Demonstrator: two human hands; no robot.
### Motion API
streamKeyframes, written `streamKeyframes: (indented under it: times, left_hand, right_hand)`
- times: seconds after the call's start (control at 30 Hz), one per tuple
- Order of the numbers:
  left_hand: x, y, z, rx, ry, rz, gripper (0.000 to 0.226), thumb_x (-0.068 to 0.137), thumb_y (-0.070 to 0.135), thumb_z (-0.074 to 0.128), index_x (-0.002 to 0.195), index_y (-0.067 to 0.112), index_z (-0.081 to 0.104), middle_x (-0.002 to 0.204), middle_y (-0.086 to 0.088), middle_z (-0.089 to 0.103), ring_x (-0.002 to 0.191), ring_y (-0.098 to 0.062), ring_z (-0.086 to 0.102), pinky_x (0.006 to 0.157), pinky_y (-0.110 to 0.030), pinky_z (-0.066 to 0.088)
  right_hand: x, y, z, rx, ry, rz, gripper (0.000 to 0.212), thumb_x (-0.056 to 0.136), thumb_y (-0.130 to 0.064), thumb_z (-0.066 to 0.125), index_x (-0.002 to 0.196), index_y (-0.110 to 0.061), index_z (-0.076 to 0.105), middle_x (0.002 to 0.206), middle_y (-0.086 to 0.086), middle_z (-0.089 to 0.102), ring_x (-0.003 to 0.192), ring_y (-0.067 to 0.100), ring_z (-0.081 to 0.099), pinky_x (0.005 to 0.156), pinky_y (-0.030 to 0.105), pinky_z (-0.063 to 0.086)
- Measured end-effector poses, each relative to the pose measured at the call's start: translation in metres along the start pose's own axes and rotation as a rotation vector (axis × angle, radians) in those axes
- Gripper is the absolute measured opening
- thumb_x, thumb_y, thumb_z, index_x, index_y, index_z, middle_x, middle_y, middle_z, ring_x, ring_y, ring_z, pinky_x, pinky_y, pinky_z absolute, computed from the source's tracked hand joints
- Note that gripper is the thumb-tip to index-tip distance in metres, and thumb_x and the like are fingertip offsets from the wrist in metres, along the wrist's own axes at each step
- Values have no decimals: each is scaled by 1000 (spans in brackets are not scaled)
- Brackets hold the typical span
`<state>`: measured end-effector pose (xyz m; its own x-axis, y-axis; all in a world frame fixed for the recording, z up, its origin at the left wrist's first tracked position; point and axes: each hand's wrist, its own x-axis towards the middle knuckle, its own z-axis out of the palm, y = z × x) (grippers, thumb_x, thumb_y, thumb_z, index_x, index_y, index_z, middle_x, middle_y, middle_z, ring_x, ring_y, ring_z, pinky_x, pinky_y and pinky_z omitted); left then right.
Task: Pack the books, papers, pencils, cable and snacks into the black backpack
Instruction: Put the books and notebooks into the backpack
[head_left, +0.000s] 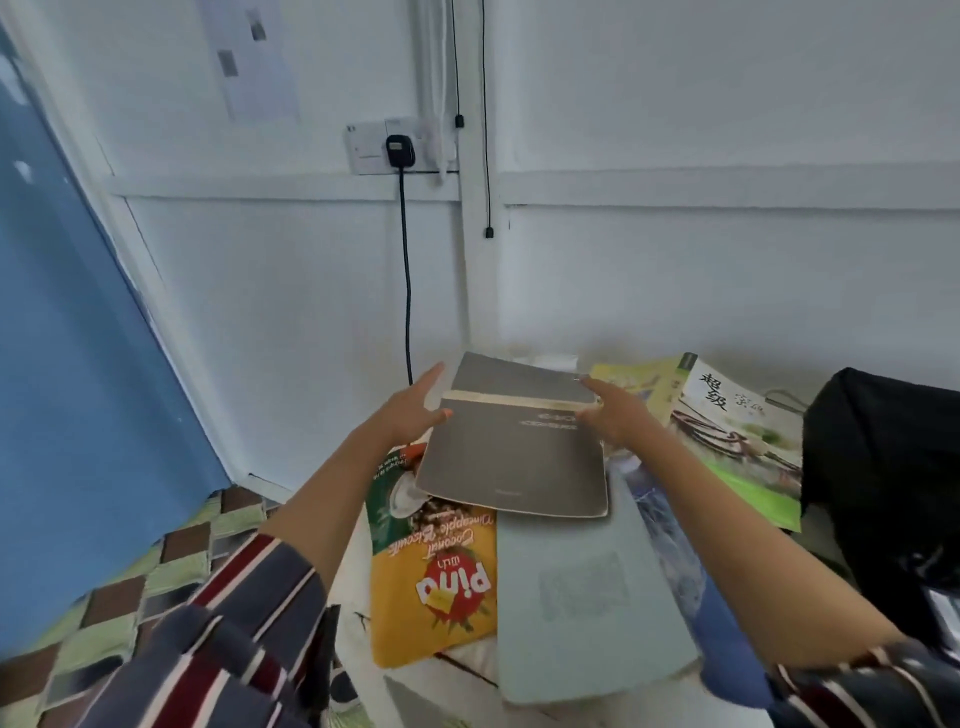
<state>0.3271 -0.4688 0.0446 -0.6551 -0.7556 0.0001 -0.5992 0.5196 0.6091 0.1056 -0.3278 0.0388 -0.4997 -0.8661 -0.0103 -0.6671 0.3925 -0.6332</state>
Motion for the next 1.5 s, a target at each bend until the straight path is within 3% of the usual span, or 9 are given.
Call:
streamKeyframes:
  times: [0.27, 0.4, 0.6, 0.87, 1.0, 1.1, 1.2, 1.33, 1.5]
  left_hand:
    - [34, -24, 7, -198, -91, 64, 56, 92, 8, 56, 142, 20, 35, 140, -10, 47, 114, -26, 54, 92, -32, 43]
    - [37, -20, 5, -285, 35, 116, 51, 87, 2, 60, 135, 16, 47, 127, -4, 55, 104, -16, 54, 86, -27, 46]
    - [39, 8, -17, -391, 189, 215, 49, 84, -4, 61, 128, 16, 54, 116, -11, 60, 103, -25, 59, 88, -34, 51]
    - [32, 47, -40, -475, 424, 374, 51, 85, 5, 65, 126, 27, 47, 101, -3, 59, 96, -16, 55, 87, -30, 48]
    - [17, 67, -44, -574, 537, 474, 44, 83, 8, 67, 109, 35, 44, 106, 0, 60, 93, -11, 60, 89, -31, 50]
    - [4, 84, -41, -672, 520, 536, 34, 84, 10, 66, 93, 40, 50, 92, -12, 62, 89, -23, 63, 85, -37, 51]
    - [-10, 104, -30, -655, 518, 607, 20, 88, 7, 61, 89, 26, 57, 92, 8, 60, 85, 4, 59, 82, -17, 47]
    - [-24, 127, -13, -652, 524, 627, 15, 87, 12, 63, 96, 24, 64, 105, 4, 44, 91, -6, 59, 83, -11, 46]
    - [-50, 171, 27, -645, 150, 639, 28, 85, 11, 65, 100, 35, 63, 114, 7, 52, 114, -14, 52, 98, -24, 44]
  right_hand:
    - [17, 7, 10, 55, 42, 63, 61, 85, -5, 62, 141, -14, 39, 148, 12, 35, 131, 29, 40, 102, 30, 34]
    - [16, 11, 8, 241, 167, 104, 53, 79, -8, 72, 129, -7, 54, 112, 14, 60, 97, 23, 55, 62, 13, 46]
    - [7, -6, -11, 306, 426, -66, 30, 79, -1, 69, 108, 0, 62, 78, -2, 54, 81, 20, 50, 67, 19, 34]
    - [-4, -21, -48, 394, 637, -347, 18, 81, 2, 65, 97, -4, 60, 82, -4, 57, 67, 5, 47, 63, 12, 38]
    - [-33, -32, -73, 488, 715, -504, 33, 85, -2, 62, 103, -28, 54, 93, -4, 60, 74, 11, 50, 69, 14, 39]
    - [-55, -34, -85, 695, 672, -554, 38, 88, -6, 58, 95, -44, 56, 92, 10, 61, 76, 17, 54, 69, 26, 44]
    - [-75, -30, -96, 734, 747, -565, 41, 88, -2, 56, 78, -41, 64, 88, -14, 65, 82, 5, 57, 73, 16, 42]
    - [-106, -9, -114, 851, 783, -507, 46, 88, 5, 55, 69, -34, 69, 77, -24, 68, 81, -8, 58, 76, 8, 41]
    - [-159, 31, -136, 1022, 799, -392, 38, 89, 5, 54, 72, -25, 70, 78, -18, 70, 83, 0, 61, 81, 15, 46]
